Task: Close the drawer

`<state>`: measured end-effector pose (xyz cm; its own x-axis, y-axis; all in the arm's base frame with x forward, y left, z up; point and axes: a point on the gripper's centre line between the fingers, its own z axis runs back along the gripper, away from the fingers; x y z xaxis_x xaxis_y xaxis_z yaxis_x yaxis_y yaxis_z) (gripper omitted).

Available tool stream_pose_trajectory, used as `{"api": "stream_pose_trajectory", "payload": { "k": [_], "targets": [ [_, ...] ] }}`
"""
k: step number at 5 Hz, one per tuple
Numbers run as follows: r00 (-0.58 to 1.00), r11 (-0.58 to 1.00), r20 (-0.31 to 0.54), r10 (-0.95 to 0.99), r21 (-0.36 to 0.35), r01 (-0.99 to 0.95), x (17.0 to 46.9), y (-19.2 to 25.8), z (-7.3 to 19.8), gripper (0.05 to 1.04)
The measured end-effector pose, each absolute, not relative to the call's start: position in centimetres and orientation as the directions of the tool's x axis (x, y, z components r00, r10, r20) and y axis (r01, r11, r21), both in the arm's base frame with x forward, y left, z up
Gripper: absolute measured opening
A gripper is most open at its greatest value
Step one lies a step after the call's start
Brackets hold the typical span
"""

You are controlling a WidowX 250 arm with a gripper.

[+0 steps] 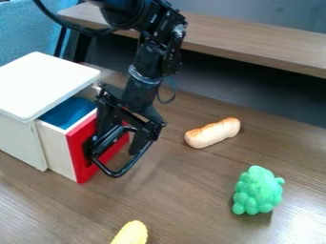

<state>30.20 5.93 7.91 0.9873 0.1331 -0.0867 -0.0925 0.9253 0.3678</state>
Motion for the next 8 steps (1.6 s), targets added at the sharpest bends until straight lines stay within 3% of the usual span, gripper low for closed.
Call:
{"api": "stream_pose_trajectory", "payload": {
  "k": [4, 7, 8],
  "targets": [
    [0.959, 0.907, -0.088, 0.268, 0.359, -0.220, 28.8, 11.6, 7.9, 0.999],
    [0.958, 0.905, -0.084, 0.274, 0.361, -0.227, 28.8, 11.9, 7.9, 0.999],
    [0.966, 0.923, -0.079, 0.246, 0.323, -0.208, 29.3, 10.7, 7.7, 0.999]
  ]
}}
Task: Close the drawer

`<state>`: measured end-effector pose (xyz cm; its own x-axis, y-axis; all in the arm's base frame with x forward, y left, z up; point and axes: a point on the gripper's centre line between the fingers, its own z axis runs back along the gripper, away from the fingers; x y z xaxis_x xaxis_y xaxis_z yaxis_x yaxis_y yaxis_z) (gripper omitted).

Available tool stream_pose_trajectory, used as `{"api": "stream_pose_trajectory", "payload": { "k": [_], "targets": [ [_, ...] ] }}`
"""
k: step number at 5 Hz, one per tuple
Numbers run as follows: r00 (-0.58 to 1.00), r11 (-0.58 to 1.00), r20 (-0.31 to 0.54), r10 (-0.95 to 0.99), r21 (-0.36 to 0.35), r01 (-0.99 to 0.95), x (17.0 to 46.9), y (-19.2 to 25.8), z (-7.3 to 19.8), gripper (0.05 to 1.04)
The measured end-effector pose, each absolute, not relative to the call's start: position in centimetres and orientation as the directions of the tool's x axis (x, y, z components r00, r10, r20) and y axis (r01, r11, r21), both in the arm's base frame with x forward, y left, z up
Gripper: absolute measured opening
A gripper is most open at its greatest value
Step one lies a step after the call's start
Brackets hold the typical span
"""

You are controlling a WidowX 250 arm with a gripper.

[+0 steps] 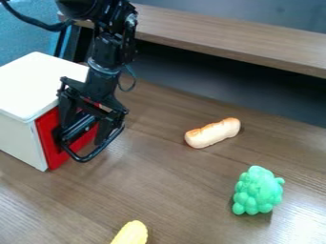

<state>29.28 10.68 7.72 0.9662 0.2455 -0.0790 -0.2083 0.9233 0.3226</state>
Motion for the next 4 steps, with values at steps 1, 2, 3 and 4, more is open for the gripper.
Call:
{"api": "stream_pose_trajectory", "payload": {
  "k": [1, 2, 3, 4],
  "targets": [
    [0.985, 0.961, -0.084, 0.150, 0.248, -0.125, 30.0, 7.2, 7.7, 0.999],
    [0.995, 0.986, -0.052, 0.080, 0.148, -0.072, 30.8, 3.7, 8.8, 0.999],
    [0.999, 0.997, -0.032, 0.008, 0.077, -0.005, 31.5, -0.2, 9.8, 0.999],
    [0.998, 0.998, -0.029, -0.047, 0.037, 0.048, 31.6, -3.4, 10.3, 0.999]
  ]
}}
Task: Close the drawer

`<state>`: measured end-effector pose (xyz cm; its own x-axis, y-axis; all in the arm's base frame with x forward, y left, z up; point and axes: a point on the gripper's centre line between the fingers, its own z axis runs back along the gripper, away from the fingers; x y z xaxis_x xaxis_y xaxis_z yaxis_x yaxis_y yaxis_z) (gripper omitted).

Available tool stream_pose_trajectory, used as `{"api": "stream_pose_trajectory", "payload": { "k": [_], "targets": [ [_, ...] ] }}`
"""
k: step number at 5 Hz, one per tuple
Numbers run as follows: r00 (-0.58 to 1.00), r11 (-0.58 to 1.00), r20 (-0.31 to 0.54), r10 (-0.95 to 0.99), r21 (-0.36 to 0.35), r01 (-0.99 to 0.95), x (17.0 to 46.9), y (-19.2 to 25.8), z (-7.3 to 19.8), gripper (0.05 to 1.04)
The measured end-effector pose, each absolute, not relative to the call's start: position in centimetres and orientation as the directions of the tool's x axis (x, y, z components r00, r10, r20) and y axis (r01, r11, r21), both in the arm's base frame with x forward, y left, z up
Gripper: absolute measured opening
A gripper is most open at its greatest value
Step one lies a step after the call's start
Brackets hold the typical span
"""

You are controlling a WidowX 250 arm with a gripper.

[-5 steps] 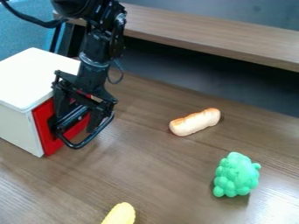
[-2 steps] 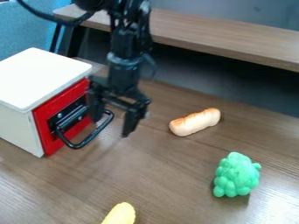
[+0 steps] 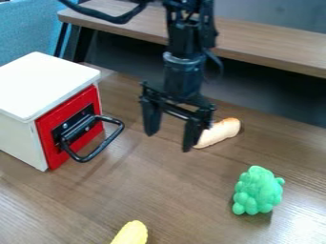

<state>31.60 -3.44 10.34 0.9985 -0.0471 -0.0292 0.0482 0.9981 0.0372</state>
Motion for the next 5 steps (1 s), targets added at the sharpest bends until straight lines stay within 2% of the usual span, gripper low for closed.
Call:
{"api": "stream_pose_trajectory", "payload": {
  "k": [2, 5],
  "targets": [
    [0.998, 0.998, -0.004, -0.059, -0.004, 0.058, 32.3, -5.7, 12.0, 0.999],
    [0.998, 0.998, -0.001, -0.065, -0.007, 0.065, 32.4, -5.8, 12.2, 0.999]
  ]
}}
